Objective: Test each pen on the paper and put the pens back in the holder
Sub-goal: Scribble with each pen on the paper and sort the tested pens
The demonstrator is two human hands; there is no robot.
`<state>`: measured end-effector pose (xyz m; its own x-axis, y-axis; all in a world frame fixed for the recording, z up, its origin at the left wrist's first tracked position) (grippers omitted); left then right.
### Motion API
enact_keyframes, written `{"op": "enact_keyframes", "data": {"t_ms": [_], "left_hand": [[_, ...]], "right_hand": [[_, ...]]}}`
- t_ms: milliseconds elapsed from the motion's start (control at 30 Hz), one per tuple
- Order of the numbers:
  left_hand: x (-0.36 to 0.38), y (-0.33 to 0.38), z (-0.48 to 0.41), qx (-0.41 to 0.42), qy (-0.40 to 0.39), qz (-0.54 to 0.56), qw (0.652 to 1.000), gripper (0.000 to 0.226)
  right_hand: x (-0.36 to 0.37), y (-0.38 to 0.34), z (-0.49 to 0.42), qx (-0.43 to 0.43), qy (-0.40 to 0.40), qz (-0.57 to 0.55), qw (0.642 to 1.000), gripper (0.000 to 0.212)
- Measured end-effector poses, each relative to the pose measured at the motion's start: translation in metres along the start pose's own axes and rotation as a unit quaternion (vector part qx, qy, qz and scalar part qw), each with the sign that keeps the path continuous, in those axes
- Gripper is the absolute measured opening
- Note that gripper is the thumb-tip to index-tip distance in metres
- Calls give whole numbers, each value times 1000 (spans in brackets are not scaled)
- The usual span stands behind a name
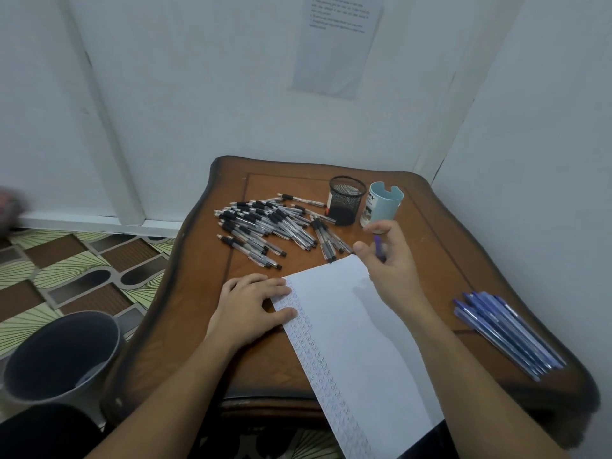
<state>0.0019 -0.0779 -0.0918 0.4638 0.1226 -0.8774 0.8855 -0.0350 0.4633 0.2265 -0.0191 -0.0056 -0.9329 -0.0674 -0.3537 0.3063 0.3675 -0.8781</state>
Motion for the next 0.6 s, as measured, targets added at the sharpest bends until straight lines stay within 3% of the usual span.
{"op": "enact_keyframes", "data": {"t_ms": [67,200,267,367,500,600], "left_hand": [[-1,1,0,-3,-3,-4,1000,61],[0,0,0,-8,-4,-5,1000,50],[0,-1,0,-7,-4,-5,1000,49],[1,-2,-1,-8,-2,-4,1000,49],[2,-2,0,-9,1,0,1000,49],[1,-1,0,-9,-4,-3,1000,50]], "right_hand": [[2,1,4,50,23,-105,993,15],[9,17,13,169,75,-269,945,43],[12,23,18,221,84,-325,916,37],[16,26,20,267,36,-316,910,16],[26,24,21,259,-16,-270,927,40],[27,22,23,249,-10,-243,937,23]]}}
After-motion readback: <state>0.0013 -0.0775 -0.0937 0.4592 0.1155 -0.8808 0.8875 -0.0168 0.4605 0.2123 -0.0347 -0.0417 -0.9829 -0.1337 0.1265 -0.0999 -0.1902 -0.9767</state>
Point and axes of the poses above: each hand's wrist, its own z-axis away from the middle knuckle, its own x-axis out of the palm, y = z × x, the point moved 4 cm from there along -z, towards the middle knuckle, and after that the axes turned 2 degrees about -x, right-handed, at the moved point
